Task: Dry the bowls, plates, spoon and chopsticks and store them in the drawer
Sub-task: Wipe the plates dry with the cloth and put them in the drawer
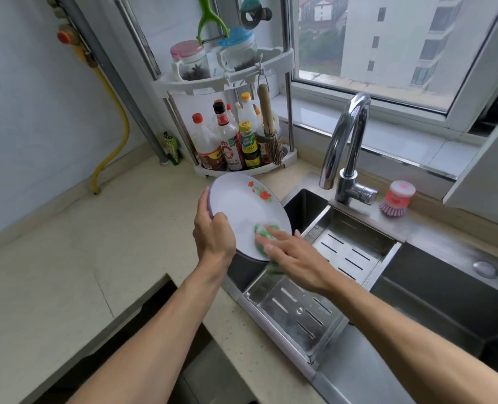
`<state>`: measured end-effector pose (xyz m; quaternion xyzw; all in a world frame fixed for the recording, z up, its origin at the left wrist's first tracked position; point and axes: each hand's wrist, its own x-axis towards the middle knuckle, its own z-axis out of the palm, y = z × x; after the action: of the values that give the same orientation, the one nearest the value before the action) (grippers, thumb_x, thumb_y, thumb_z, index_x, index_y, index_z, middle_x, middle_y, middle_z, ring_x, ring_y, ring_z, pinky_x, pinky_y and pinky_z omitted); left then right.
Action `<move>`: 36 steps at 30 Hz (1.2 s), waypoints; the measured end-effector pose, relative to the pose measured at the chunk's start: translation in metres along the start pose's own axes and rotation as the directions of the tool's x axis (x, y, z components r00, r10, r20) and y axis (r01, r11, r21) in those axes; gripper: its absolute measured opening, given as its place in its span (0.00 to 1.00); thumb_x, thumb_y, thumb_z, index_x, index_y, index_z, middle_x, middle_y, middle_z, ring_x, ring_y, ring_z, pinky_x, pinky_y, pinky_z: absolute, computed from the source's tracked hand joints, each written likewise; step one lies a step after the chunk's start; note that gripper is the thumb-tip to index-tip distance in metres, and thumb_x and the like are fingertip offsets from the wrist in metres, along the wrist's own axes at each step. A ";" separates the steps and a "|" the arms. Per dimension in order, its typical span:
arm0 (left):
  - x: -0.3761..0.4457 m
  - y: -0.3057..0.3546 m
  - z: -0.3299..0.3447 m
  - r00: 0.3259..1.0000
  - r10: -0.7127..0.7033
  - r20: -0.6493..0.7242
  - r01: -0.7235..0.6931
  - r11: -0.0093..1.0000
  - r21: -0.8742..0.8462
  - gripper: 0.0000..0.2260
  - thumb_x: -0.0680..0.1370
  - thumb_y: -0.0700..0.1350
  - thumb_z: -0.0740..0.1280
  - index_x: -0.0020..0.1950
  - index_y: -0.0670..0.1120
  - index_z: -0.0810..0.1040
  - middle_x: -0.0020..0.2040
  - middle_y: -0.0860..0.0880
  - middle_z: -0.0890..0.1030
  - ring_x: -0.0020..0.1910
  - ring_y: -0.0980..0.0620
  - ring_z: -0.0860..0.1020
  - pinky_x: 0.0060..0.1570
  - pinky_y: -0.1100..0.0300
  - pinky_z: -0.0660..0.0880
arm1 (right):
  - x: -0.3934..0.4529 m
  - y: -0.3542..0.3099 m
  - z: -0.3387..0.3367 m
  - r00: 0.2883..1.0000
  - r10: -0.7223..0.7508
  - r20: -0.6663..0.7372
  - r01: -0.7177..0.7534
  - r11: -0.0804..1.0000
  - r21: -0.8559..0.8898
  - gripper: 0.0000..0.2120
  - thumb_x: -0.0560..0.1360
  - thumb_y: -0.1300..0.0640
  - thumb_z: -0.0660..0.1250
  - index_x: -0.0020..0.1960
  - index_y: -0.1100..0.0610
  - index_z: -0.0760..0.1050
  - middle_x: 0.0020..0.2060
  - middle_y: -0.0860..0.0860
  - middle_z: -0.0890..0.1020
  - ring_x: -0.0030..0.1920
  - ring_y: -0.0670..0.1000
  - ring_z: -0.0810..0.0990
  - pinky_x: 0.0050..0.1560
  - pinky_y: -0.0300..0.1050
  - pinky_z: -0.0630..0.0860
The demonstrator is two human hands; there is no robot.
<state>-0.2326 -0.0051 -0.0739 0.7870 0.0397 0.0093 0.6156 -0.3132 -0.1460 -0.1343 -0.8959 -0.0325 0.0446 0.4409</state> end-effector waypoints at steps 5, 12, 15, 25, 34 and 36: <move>0.007 -0.004 -0.013 0.987 -0.099 0.127 0.098 0.995 0.012 0.26 0.77 0.34 0.57 0.72 0.54 0.70 0.60 0.49 0.76 0.57 0.47 0.76 0.46 0.54 0.79 | -0.002 0.012 -0.002 0.992 -0.036 0.117 0.042 0.998 -0.053 0.24 0.84 0.42 0.45 0.72 0.45 0.71 0.79 0.46 0.59 0.79 0.46 0.55 0.77 0.58 0.34; 0.004 -0.009 -0.026 0.803 -0.324 0.500 0.289 0.946 0.148 0.26 0.71 0.33 0.59 0.66 0.50 0.77 0.55 0.37 0.82 0.50 0.34 0.82 0.49 0.42 0.80 | 0.012 0.027 -0.022 0.980 -0.124 0.159 0.194 0.796 -0.573 0.27 0.83 0.40 0.39 0.79 0.45 0.38 0.78 0.47 0.33 0.78 0.50 0.31 0.77 0.48 0.29; 0.000 -0.013 -0.027 0.775 -0.336 0.536 0.310 0.940 0.140 0.26 0.70 0.33 0.58 0.65 0.49 0.78 0.55 0.36 0.83 0.53 0.31 0.81 0.57 0.32 0.76 | 0.020 0.021 -0.024 0.961 -0.200 0.190 0.275 0.747 -0.605 0.33 0.78 0.34 0.32 0.80 0.46 0.37 0.78 0.48 0.33 0.77 0.50 0.29 0.76 0.46 0.28; 0.004 -0.016 -0.021 0.947 -0.241 0.214 0.258 0.965 -0.053 0.21 0.76 0.32 0.57 0.63 0.48 0.78 0.54 0.43 0.82 0.50 0.42 0.80 0.38 0.56 0.77 | -0.018 0.003 -0.015 0.967 -0.055 0.249 0.129 0.947 -0.293 0.40 0.77 0.29 0.34 0.79 0.48 0.60 0.81 0.52 0.52 0.80 0.47 0.50 0.78 0.52 0.55; -0.002 -0.021 -0.014 0.822 -0.348 0.451 0.437 0.893 -0.106 0.15 0.86 0.49 0.54 0.66 0.46 0.76 0.57 0.41 0.84 0.53 0.43 0.84 0.44 0.51 0.82 | 0.012 -0.028 -0.009 0.951 -0.212 0.223 0.249 0.956 -0.153 0.25 0.84 0.51 0.49 0.80 0.45 0.54 0.80 0.44 0.46 0.80 0.45 0.44 0.77 0.46 0.45; 0.000 -0.021 -0.017 0.798 -0.328 0.505 0.426 0.901 -0.087 0.15 0.86 0.49 0.54 0.66 0.49 0.76 0.57 0.43 0.84 0.53 0.45 0.84 0.42 0.54 0.82 | 0.024 -0.014 -0.018 0.957 -0.209 0.199 0.263 0.916 -0.302 0.24 0.85 0.51 0.48 0.80 0.45 0.48 0.79 0.45 0.42 0.79 0.46 0.41 0.77 0.49 0.41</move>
<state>-0.2352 0.0162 -0.0900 0.6759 0.0419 -0.3045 0.6698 -0.2874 -0.1491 -0.1135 -0.9390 -0.1834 0.0580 0.2852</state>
